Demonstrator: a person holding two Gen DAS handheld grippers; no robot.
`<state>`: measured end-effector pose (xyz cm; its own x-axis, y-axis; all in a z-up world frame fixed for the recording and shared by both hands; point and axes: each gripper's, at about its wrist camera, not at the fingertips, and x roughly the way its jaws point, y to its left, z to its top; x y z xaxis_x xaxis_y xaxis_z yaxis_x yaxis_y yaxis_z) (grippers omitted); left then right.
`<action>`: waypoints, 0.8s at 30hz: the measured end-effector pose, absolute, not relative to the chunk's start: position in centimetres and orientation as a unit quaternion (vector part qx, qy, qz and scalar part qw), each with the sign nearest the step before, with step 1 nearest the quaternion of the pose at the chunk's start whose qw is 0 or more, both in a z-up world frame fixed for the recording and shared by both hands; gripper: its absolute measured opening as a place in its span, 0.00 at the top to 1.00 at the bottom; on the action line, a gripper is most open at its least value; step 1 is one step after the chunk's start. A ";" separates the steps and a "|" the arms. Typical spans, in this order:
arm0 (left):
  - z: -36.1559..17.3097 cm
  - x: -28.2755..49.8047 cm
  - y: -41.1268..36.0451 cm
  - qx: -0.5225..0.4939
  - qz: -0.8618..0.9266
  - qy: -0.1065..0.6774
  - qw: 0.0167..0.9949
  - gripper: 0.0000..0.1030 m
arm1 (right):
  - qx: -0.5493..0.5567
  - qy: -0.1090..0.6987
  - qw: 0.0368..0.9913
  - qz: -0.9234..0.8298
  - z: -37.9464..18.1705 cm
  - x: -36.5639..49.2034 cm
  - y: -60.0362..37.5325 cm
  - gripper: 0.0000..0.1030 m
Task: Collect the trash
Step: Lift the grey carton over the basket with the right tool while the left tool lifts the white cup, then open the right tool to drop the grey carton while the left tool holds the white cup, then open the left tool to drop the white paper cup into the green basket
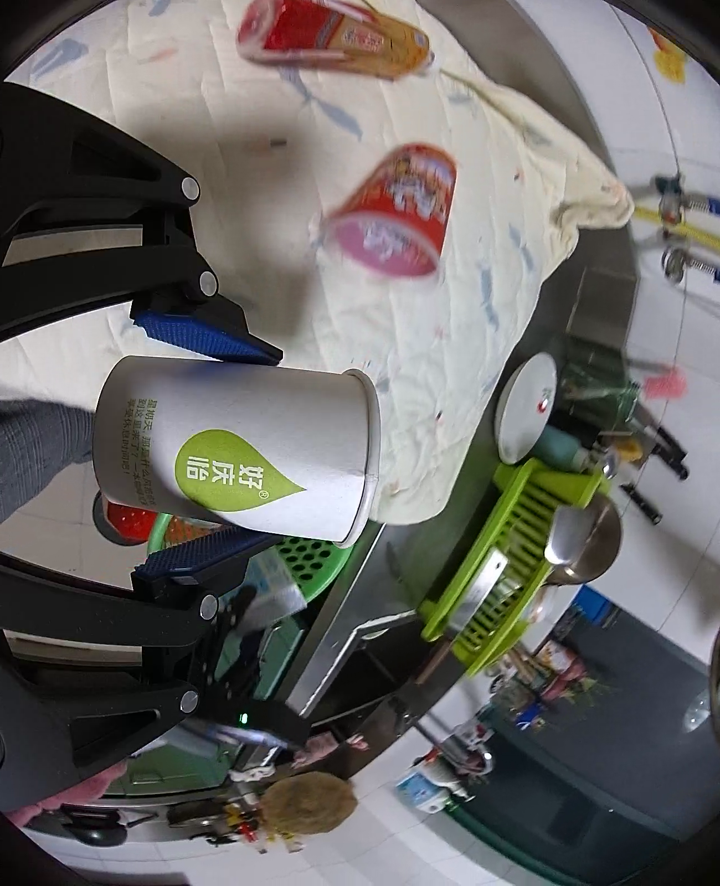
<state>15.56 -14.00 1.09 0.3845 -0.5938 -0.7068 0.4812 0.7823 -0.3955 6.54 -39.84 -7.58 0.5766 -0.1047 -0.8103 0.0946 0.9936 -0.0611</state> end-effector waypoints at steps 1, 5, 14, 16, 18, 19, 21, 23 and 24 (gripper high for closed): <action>0.9 15.5 -14.6 -0.061 -0.327 0.452 0.828 0.45 | 0.002 0.461 0.886 -0.054 -8.2 6.7 -40.1 0.62; 0.2 15.4 -16.4 -0.052 -0.335 0.459 0.821 0.45 | 0.022 0.469 0.881 -0.056 -10.0 7.7 -40.6 0.62; -1.2 15.2 -19.5 -0.034 -0.349 0.471 0.809 0.45 | 0.050 0.475 0.877 -0.044 -12.1 8.2 -40.8 0.55; -1.4 15.1 -20.1 -0.034 -0.352 0.475 0.806 0.45 | 0.055 0.471 0.879 -0.042 -12.1 7.9 -41.0 0.52; -1.7 15.0 -20.7 -0.031 -0.355 0.476 0.804 0.45 | 0.060 0.469 0.880 -0.044 -12.1 7.7 -41.3 0.52; -1.8 14.9 -21.1 -0.029 -0.358 0.477 0.802 0.45 | 0.063 0.467 0.881 -0.043 -12.0 7.5 -41.3 0.52; -2.1 14.7 -21.8 -0.026 -0.362 0.479 0.799 0.45 | 0.067 0.459 0.885 -0.043 -11.5 7.0 -41.5 0.52; -2.4 14.7 -22.6 -0.025 -0.367 0.481 0.796 0.45 | 0.070 0.451 0.889 -0.047 -10.8 6.2 -41.8 0.52; -2.6 14.6 -23.0 -0.024 -0.369 0.482 0.794 0.45 | 0.073 0.447 0.890 -0.047 -10.4 5.9 -41.9 0.52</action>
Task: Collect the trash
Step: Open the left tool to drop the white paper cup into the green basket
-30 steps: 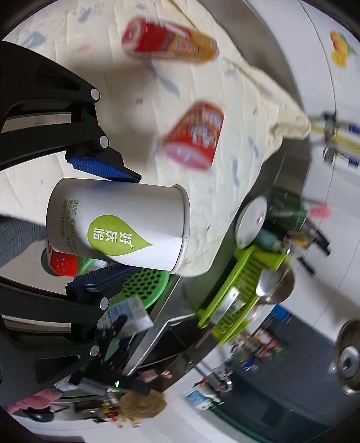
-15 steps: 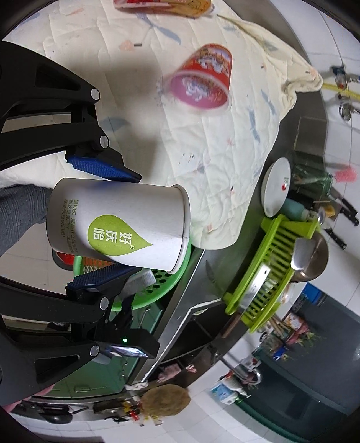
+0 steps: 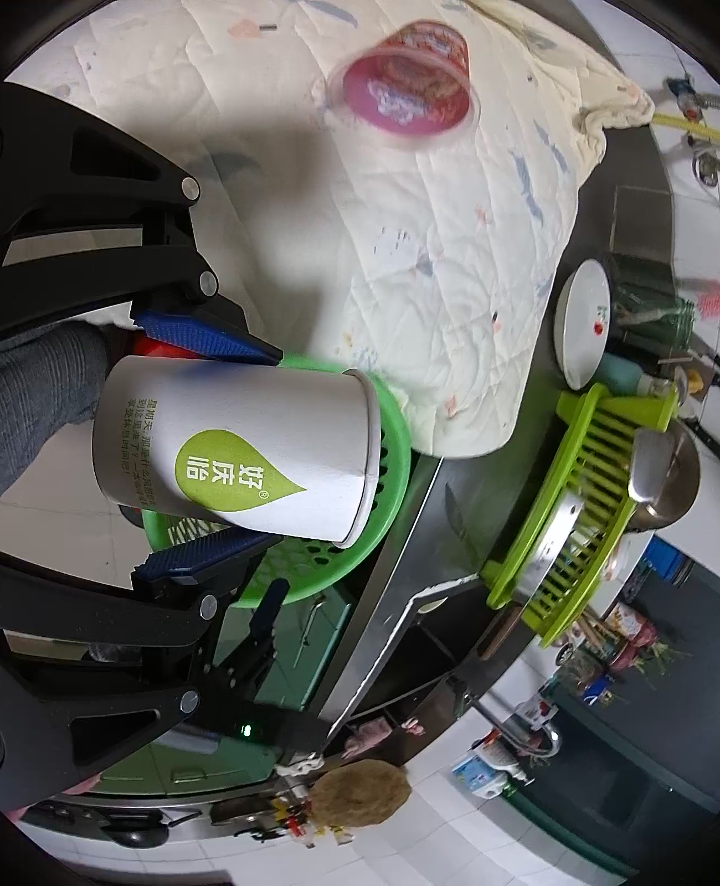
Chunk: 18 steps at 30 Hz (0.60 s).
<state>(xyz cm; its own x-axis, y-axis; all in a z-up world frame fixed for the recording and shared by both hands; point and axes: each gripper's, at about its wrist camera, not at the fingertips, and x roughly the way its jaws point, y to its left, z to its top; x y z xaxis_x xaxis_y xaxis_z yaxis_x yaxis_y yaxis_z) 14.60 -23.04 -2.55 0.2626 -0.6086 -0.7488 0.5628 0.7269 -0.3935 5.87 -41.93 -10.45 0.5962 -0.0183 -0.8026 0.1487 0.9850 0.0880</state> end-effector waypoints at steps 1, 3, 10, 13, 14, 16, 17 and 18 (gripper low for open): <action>-2.8 14.5 -23.5 -0.022 -0.371 0.484 0.792 0.45 | 0.075 0.443 0.892 -0.048 -10.1 5.5 -42.1 0.52; -3.2 14.3 -24.5 -0.016 -0.376 0.486 0.789 0.44 | 0.078 0.434 0.896 -0.053 -9.3 4.6 -42.4 0.50; -5.3 14.0 -28.1 0.006 -0.382 0.499 0.777 0.44 | 0.082 0.402 0.909 -0.068 -7.0 1.6 -43.6 0.49; -6.1 14.1 -29.1 0.013 -0.381 0.502 0.776 0.44 | 0.089 0.391 0.913 -0.075 -6.2 0.3 -44.1 0.48; -6.4 14.1 -29.5 0.013 -0.381 0.504 0.775 0.43 | 0.091 0.388 0.914 -0.077 -6.0 0.0 -44.3 0.48; -6.9 14.2 -29.9 0.013 -0.382 0.509 0.771 0.42 | 0.093 0.386 0.915 -0.076 -5.8 -0.6 -44.5 0.47; -7.1 14.3 -30.1 0.011 -0.382 0.510 0.771 0.41 | 0.092 0.384 0.915 -0.079 -5.7 -0.8 -44.5 0.47; -7.3 14.3 -30.2 0.011 -0.379 0.510 0.772 0.41 | 0.093 0.383 0.916 -0.078 -5.7 -1.0 -44.6 0.47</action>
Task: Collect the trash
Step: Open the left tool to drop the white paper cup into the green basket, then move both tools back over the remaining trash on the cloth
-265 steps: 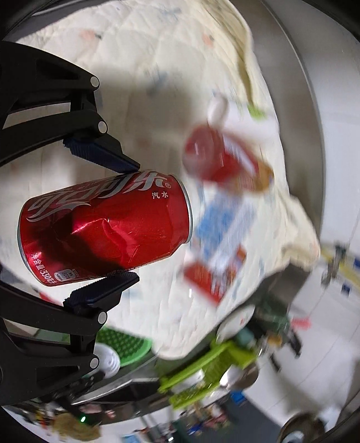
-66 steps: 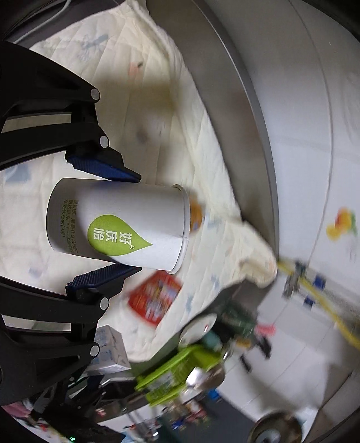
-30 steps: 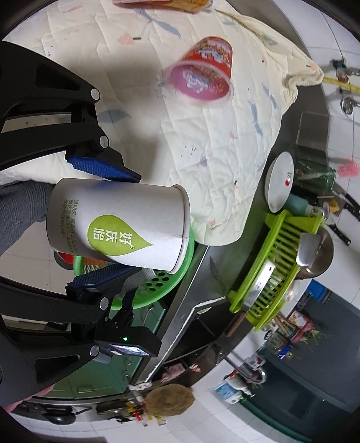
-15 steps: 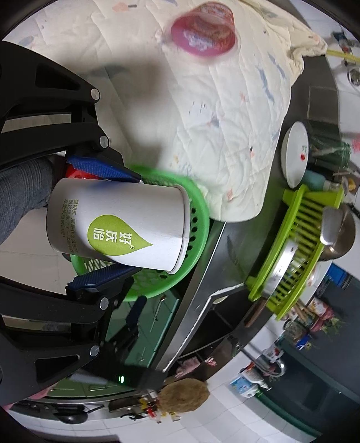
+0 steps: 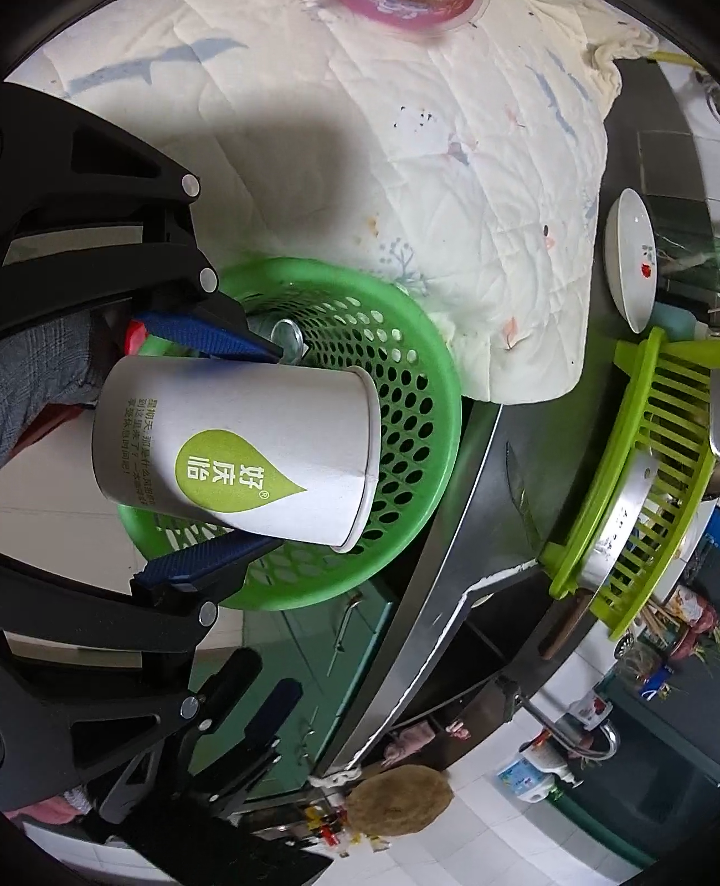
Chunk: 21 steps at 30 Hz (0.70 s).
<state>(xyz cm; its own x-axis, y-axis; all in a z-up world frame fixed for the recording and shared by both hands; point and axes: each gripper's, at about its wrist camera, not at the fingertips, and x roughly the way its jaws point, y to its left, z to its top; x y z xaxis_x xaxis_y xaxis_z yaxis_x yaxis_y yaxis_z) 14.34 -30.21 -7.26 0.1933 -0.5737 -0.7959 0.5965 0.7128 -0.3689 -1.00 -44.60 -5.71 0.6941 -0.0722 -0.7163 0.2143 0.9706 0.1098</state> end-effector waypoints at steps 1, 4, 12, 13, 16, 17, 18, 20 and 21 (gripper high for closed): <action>-7.4 14.3 -30.3 0.011 -0.379 0.510 0.772 0.41 | 0.094 0.383 0.916 -0.077 -5.7 -1.1 -44.6 0.47; -7.8 14.4 -30.4 0.013 -0.377 0.512 0.772 0.40 | 0.099 0.382 0.916 -0.076 -5.8 -1.4 -44.7 0.47; -7.3 14.3 -29.4 0.008 -0.380 0.509 0.772 0.33 | 0.103 0.383 0.915 -0.072 -6.0 -1.7 -44.2 0.47; -7.0 14.1 -29.0 0.007 -0.380 0.506 0.774 0.33 | 0.103 0.383 0.915 -0.070 -5.9 -1.6 -44.0 0.47; -6.3 13.8 -28.1 0.005 -0.381 0.501 0.777 0.33 | 0.101 0.381 0.917 -0.067 -5.6 -1.6 -43.6 0.47; -5.9 13.6 -27.6 0.005 -0.381 0.496 0.780 0.33 | 0.102 0.380 0.917 -0.065 -5.5 -1.6 -43.3 0.47; -5.6 13.5 -27.3 0.005 -0.380 0.494 0.782 0.33 | 0.101 0.379 0.918 -0.062 -5.3 -1.6 -43.0 0.47; -4.9 13.2 -26.1 0.004 -0.375 0.487 0.789 0.33 | 0.097 0.378 0.919 -0.058 -5.0 -1.4 -42.3 0.47; -4.6 13.1 -25.5 0.004 -0.373 0.484 0.792 0.33 | 0.095 0.376 0.920 -0.055 -4.9 -1.4 -42.0 0.47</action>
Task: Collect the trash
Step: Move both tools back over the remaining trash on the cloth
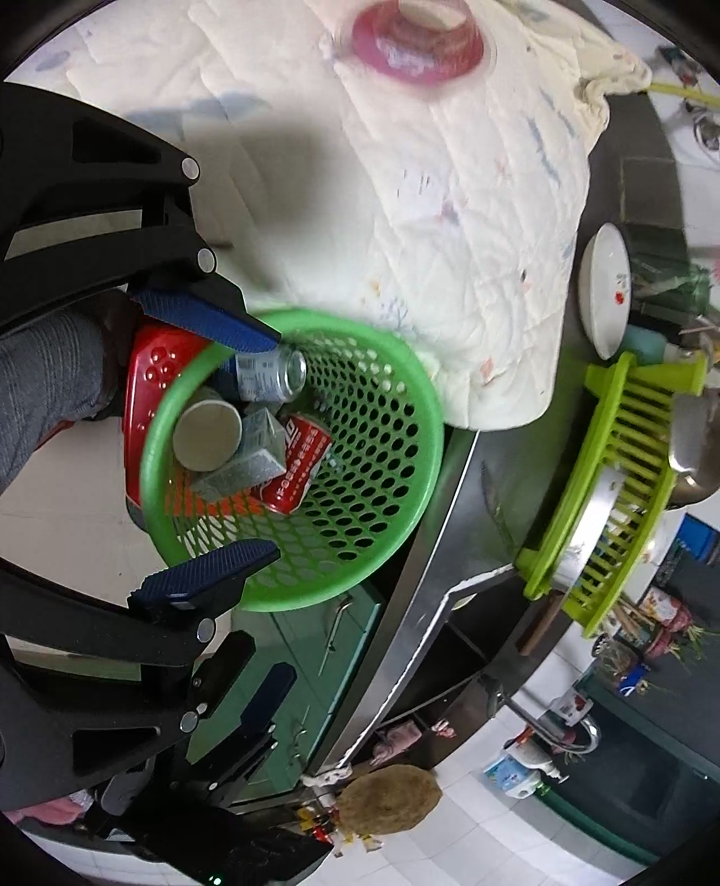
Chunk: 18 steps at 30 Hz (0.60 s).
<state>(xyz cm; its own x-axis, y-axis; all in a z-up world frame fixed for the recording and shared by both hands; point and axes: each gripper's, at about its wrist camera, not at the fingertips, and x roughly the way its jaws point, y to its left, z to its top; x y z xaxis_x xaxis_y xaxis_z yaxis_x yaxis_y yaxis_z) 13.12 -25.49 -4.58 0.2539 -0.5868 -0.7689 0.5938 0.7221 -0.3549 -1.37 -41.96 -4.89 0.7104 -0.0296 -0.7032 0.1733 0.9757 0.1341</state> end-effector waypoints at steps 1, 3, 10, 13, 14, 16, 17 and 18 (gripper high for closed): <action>-4.3 13.1 -25.0 0.004 -0.369 0.481 0.795 0.33 | 0.095 0.376 0.920 -0.052 -4.8 -1.3 -41.7 0.47; -3.6 13.1 -23.4 0.004 -0.359 0.474 0.804 0.33 | 0.091 0.374 0.922 -0.046 -4.4 -0.9 -41.0 0.47; -2.2 14.4 -17.8 -0.010 -0.315 0.466 0.827 0.33 | 0.069 0.370 0.926 -0.013 -3.0 1.6 -37.4 0.46; -1.5 15.3 -15.2 -0.016 -0.292 0.460 0.839 0.33 | 0.063 0.368 0.928 0.006 -2.5 3.0 -35.8 0.46; -1.3 15.6 -14.3 -0.018 -0.284 0.458 0.842 0.33 | 0.059 0.368 0.928 0.013 -2.3 3.6 -35.1 0.46; -0.8 16.2 -12.5 -0.022 -0.268 0.455 0.849 0.33 | 0.051 0.368 0.928 0.024 -2.0 4.5 -33.9 0.46; -0.4 16.6 -11.3 -0.026 -0.259 0.453 0.853 0.33 | 0.047 0.368 0.928 0.032 -1.9 5.1 -33.3 0.45; -0.1 17.0 -10.2 -0.029 -0.249 0.451 0.857 0.33 | 0.042 0.369 0.928 0.039 -1.7 5.8 -32.6 0.45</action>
<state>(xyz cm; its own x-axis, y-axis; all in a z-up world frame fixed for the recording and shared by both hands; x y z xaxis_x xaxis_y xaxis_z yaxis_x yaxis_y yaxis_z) 16.98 -10.21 -0.09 0.4692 -0.4527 -0.7582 0.4005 0.8743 -0.2742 5.78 -32.60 -1.66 0.7243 0.1043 -0.6815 -0.0423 0.9934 0.1070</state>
